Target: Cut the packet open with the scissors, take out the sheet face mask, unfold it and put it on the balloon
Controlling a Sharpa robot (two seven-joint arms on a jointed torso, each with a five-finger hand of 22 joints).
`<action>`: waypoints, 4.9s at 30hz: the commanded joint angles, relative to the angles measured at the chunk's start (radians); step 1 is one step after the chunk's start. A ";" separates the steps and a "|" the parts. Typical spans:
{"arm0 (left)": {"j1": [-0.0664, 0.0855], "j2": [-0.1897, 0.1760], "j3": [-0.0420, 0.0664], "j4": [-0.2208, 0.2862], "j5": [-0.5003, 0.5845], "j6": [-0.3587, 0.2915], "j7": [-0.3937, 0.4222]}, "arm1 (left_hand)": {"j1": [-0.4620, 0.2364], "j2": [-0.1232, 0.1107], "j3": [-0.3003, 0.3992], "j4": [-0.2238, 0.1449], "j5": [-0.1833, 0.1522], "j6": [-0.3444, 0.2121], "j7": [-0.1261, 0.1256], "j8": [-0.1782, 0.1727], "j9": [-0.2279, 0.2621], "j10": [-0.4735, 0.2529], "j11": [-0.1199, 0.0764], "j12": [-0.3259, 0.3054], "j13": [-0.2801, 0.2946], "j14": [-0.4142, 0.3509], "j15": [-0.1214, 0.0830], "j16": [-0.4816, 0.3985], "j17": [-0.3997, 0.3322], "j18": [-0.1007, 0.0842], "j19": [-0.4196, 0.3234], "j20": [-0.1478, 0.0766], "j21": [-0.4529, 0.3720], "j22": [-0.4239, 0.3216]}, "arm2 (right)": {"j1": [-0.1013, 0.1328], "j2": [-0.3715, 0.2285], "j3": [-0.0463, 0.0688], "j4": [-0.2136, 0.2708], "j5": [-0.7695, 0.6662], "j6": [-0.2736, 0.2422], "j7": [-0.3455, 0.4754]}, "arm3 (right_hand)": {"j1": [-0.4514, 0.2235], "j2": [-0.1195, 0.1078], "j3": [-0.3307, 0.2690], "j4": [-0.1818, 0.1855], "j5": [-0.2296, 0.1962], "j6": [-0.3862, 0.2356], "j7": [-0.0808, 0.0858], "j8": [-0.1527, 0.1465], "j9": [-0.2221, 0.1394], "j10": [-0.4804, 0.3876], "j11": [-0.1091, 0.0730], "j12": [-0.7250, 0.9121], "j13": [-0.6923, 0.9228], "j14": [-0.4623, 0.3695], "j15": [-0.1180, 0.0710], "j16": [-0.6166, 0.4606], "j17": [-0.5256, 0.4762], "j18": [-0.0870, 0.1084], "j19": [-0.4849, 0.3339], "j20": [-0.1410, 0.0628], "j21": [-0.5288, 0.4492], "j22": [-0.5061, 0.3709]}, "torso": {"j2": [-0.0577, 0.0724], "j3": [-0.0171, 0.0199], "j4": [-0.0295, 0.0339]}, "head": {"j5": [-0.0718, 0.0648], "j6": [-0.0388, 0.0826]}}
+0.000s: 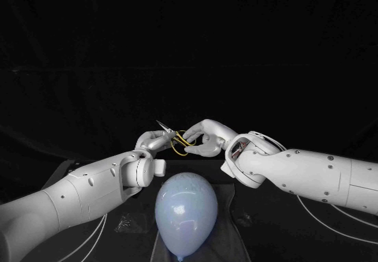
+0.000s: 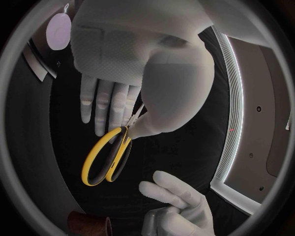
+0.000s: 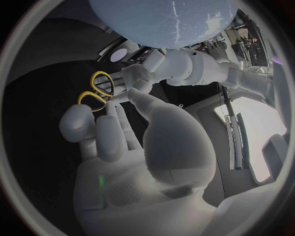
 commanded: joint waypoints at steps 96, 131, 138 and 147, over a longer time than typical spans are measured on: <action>0.007 -0.021 0.003 0.228 -0.092 -0.005 -0.028 | -0.031 0.007 0.061 -0.065 0.003 0.012 0.014 0.008 0.032 0.013 0.005 -0.001 0.002 -0.027 0.007 0.011 0.020 0.011 0.014 -0.006 0.003 0.005 | -0.054 0.211 -0.008 -0.302 -0.214 0.139 -0.295 | -0.028 0.190 0.168 0.140 -0.073 0.164 -0.049 0.069 0.048 0.329 -0.066 0.078 0.018 0.022 -0.042 0.107 0.096 -0.057 0.096 -0.032 0.179 0.208 | 0.000 0.0008 -0.0004 | -0.014 -0.001; 0.007 -0.080 0.002 0.240 -0.154 0.036 -0.003 | -0.082 -0.102 -0.283 -0.005 0.002 -0.203 0.122 -0.186 -0.037 -0.323 0.113 -0.004 0.000 -0.312 0.077 0.193 0.090 -0.033 -0.218 0.004 -0.018 -0.013 | -0.054 0.085 -0.009 -0.199 0.315 -0.047 -0.060 | -0.136 0.259 0.270 0.218 -0.073 -0.038 -0.078 0.372 0.293 0.491 -0.102 0.126 0.182 0.023 -0.075 0.105 0.092 -0.063 0.107 -0.065 0.197 0.250 | 0.000 0.0013 -0.0008 | -0.019 -0.002; 0.007 -0.136 0.001 0.240 -0.155 0.062 0.002 | -0.071 -0.095 -0.317 0.001 0.002 -0.201 0.121 -0.188 -0.037 -0.324 0.112 0.001 0.001 -0.327 0.077 0.210 0.089 -0.040 -0.205 0.005 -0.014 -0.010 | -0.054 0.011 -0.009 -0.141 0.511 -0.046 0.095 | -0.135 0.258 0.273 0.214 -0.073 -0.045 -0.077 0.381 0.299 0.484 -0.101 0.123 0.188 0.023 -0.074 0.105 0.092 -0.063 0.105 -0.065 0.195 0.249 | 0.000 0.0022 -0.0012 | -0.024 -0.001; 0.006 -0.224 0.000 0.255 -0.130 0.091 0.011 | -0.049 -0.073 -0.373 0.019 0.002 -0.175 0.115 -0.180 -0.032 -0.302 0.104 0.017 0.005 -0.313 0.068 0.248 0.082 -0.057 -0.139 0.004 0.006 0.000 | -0.054 -0.089 -0.009 -0.059 0.758 0.107 0.241 | -0.134 0.252 0.270 0.206 -0.073 -0.054 -0.078 0.395 0.307 0.492 -0.102 0.130 0.203 0.021 -0.074 0.100 0.083 -0.063 0.105 -0.065 0.194 0.250 | 0.000 0.0014 -0.0003 | -0.039 0.002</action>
